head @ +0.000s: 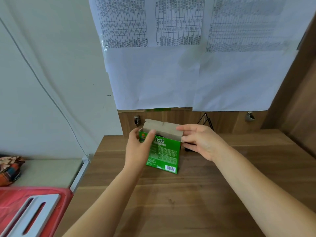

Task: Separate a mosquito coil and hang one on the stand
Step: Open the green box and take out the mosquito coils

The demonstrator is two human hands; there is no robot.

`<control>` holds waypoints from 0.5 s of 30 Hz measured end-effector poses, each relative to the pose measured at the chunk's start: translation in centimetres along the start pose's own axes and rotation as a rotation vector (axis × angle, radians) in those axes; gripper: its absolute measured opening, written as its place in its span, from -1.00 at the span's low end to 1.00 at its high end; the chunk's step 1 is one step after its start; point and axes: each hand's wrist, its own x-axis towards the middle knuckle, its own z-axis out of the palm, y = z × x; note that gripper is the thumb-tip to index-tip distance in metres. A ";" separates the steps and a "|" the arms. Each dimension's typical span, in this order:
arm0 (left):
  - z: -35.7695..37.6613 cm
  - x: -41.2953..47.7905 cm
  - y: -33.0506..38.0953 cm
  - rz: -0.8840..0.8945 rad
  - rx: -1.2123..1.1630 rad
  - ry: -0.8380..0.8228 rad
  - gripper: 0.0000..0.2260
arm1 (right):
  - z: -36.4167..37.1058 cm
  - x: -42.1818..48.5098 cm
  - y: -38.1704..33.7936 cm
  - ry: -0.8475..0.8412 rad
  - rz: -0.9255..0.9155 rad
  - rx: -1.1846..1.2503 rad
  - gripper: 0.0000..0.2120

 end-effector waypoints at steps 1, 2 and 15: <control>0.1 -0.3 0.0 0.013 -0.021 -0.052 -0.15 | 0.0 -0.2 0.1 0.004 -0.009 -0.013 -0.64; 0.3 -0.6 0.1 0.029 -0.042 -0.094 0.01 | 0.0 -0.3 0.2 0.007 -0.022 -0.020 -0.64; 1.7 -1.8 -0.4 0.175 0.188 -0.261 0.45 | 0.8 -1.7 0.5 0.029 -0.246 -0.537 -0.64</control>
